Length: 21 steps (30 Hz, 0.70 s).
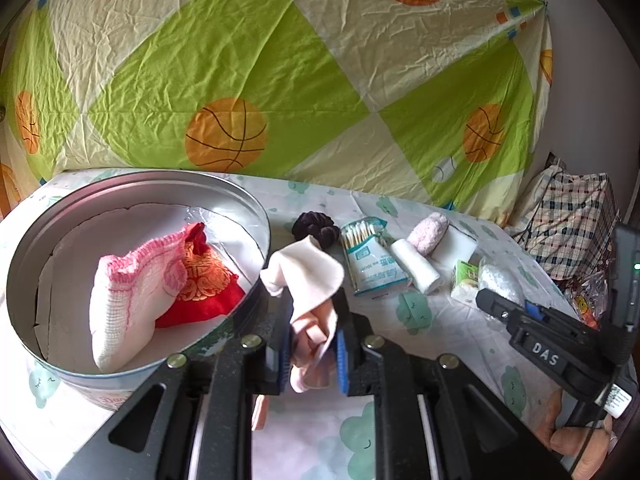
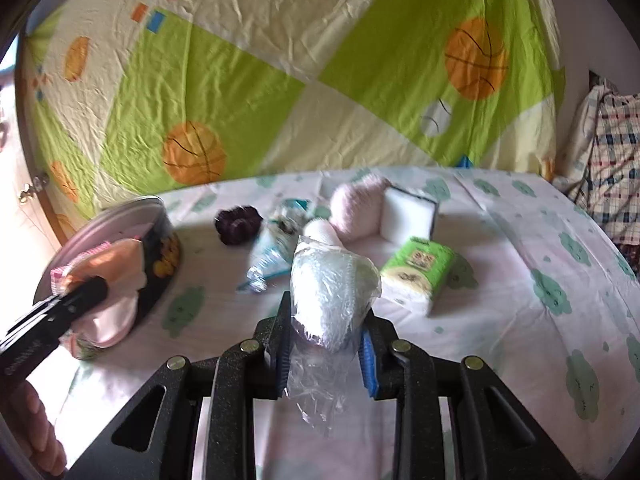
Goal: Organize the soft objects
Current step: 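Lift the beige cloth with the left gripper while the right gripper grasps the plastic bag, then lower the beige cloth and plastic bag into the tin and open both grippers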
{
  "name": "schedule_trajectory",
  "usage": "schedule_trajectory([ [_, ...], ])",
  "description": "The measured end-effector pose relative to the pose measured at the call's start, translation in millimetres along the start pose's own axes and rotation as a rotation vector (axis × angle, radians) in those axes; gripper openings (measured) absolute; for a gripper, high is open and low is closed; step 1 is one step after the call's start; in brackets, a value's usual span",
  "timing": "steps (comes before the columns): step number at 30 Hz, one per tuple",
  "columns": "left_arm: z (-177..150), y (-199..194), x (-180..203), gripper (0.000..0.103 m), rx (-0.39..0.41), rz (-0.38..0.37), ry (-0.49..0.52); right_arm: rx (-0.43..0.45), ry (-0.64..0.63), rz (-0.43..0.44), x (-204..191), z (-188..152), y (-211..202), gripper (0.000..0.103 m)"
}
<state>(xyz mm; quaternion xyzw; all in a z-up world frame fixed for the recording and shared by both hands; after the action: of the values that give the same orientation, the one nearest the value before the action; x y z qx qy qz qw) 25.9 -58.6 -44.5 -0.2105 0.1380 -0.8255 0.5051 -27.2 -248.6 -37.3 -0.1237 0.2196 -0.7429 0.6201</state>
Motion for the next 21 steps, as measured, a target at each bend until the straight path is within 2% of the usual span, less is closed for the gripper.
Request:
schedule_trajectory([
  [4, 11, -9, -9, 0.016, 0.033, 0.011, -0.002, 0.109, -0.033, 0.055, -34, 20, -20, 0.03],
  [8, 23, -18, -23, 0.016, 0.066, 0.037, -0.003, 0.181, -0.053, 0.091, -62, 37, -30, 0.03],
  [15, 39, -27, -60, 0.016, 0.106, 0.106, -0.025, 0.224, -0.098, 0.158, -116, 52, -29, 0.03],
  [21, 47, -31, -98, 0.016, 0.123, 0.196, -0.042, 0.238, -0.109, 0.216, -156, 58, -17, 0.03],
])
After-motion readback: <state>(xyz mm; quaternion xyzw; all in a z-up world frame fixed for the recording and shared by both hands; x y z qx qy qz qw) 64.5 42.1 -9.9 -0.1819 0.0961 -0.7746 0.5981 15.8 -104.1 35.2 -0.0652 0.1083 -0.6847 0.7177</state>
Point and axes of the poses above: each gripper's, at about its wrist camera, not at the fingertips, and y roughly the way its jaws point, x to its right, z to its top, the point moved 7 cm from there along y, roughly the way its jaws point, and after that the axes turned 5 degrees about x, right-handed, at the moved point
